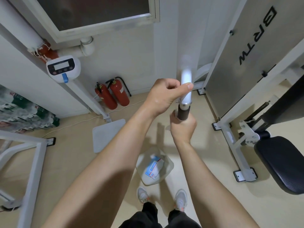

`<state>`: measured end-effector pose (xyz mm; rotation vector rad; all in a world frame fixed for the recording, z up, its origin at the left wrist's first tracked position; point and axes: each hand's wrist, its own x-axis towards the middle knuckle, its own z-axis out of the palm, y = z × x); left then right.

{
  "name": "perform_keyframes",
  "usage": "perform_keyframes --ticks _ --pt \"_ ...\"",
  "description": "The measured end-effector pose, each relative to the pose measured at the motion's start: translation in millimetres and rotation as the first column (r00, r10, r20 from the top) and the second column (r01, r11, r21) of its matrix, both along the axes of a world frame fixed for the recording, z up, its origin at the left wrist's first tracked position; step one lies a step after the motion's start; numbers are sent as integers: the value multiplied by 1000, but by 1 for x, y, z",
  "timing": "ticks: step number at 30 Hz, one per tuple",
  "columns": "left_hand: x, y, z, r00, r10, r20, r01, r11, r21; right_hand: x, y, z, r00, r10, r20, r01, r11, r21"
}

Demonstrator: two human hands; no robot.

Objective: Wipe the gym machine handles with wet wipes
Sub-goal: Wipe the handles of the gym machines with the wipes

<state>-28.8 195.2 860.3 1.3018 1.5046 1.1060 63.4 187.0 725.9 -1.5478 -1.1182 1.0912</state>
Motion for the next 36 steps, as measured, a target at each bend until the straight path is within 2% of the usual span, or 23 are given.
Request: perform_keyframes --ticks 2,3,5,6,7,8,10,13,15,16,18,20,22,24,26,28,30,33,36 --pt "-7 -1 -2 1000 11 -4 -11 1000 9 13 5 -20 962 267 -57 -273 945 -180" --pt "-11 -2 -1 1000 12 -12 -12 1000 4 20 10 -23 904 426 -40 -424 882 -207" --pt "-18 -3 1 999 13 -33 -13 1000 -12 31 23 -11 725 689 19 -666 708 -234" --pt "-20 -3 2 999 9 -43 -10 1000 -17 33 27 2 650 759 32 -735 639 -227" --pt "-22 -2 4 999 3 -53 -5 1000 -22 33 29 16 620 784 33 -765 613 -197" --pt "-22 -1 6 998 -2 -58 1 1000 -29 32 27 32 632 775 12 -766 628 -135" --pt "-18 -1 8 999 -5 -53 3 999 -36 26 19 55 724 685 -84 -685 728 34" --pt "-11 -2 5 1000 14 3 -14 998 -54 7 -2 63 919 350 -182 -319 930 181" --pt "-6 -2 2 1000 7 16 -6 999 -47 -1 -6 47 989 104 -109 -84 981 177" --pt "-4 -2 1 1000 7 12 -6 999 -43 -2 -5 29 998 45 -45 -38 988 147" --pt "-4 -2 -1 1000 14 10 -14 999 -30 5 -7 -7 992 117 41 -115 992 -50" --pt "-6 -2 -3 1000 18 5 -18 1000 -18 19 -5 -32 944 317 96 -289 929 -231" --pt "-10 -2 -4 1000 10 8 -10 1000 -7 30 1 -29 854 494 163 -440 853 -279" --pt "-12 -1 -4 1000 6 22 -6 1000 -3 33 5 -7 789 593 163 -551 799 -241" --pt "-12 -1 -4 999 -1 33 1 1000 -6 30 6 24 814 576 73 -567 816 -114" --pt "-11 -1 -5 999 -8 46 8 1000 -7 22 6 52 864 502 -34 -499 864 58" --pt "-10 -1 -6 997 -18 68 19 1000 -14 13 6 66 903 412 -119 -392 905 166" --pt "-10 0 -5 997 -29 77 30 999 -17 4 3 50 958 268 -98 -252 956 149" --pt "-15 2 -6 997 -38 64 38 999 -9 5 -8 6 964 263 -29 -265 959 -96"
